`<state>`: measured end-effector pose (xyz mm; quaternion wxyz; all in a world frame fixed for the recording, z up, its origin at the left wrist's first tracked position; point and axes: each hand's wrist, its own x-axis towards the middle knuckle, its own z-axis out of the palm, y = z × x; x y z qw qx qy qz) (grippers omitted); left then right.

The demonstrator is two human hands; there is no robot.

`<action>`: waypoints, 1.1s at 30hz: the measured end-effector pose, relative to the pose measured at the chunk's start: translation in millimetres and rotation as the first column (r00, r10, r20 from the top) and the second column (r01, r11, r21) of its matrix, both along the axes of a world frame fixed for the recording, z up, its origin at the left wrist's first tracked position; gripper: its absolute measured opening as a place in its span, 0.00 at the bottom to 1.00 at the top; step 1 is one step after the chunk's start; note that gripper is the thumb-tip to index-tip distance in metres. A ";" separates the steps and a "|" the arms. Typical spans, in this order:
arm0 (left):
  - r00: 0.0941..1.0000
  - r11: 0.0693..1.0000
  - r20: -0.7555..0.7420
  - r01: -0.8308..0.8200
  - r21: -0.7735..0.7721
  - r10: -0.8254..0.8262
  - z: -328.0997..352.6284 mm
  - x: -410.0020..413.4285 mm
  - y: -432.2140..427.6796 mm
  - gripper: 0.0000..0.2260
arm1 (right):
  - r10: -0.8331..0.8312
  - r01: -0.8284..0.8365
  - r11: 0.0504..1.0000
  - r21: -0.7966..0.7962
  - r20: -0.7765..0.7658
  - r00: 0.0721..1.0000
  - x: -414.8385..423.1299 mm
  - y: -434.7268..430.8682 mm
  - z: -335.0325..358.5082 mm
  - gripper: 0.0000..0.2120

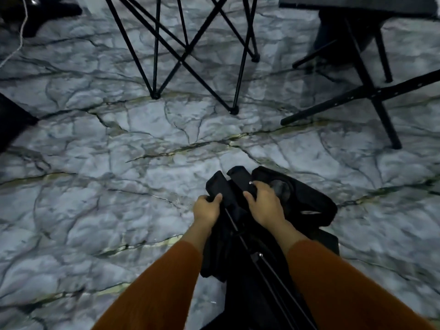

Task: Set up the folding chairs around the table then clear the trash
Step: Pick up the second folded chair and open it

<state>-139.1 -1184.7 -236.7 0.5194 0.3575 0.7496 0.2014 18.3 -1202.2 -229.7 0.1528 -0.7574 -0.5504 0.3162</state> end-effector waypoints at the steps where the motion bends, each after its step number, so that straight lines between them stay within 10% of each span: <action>1: 0.999 0.999 0.027 -0.043 0.008 0.043 -9.2 -0.1 3.6 0.19 | 0.009 -0.009 1.000 0.021 0.009 1.000 -2.8 8.7 -9.8 0.24; 16: 0.767 0.919 0.509 -0.357 -0.168 0.391 31.2 11.9 15.8 0.11 | -0.229 0.111 0.958 -0.263 -0.476 0.849 27.1 72.7 26.2 0.13; 33: 0.833 0.992 0.553 -0.068 0.108 -0.003 419.4 100.7 -120.1 0.17 | -0.209 0.252 0.968 -0.006 -0.578 0.789 103.4 -128.3 447.7 0.20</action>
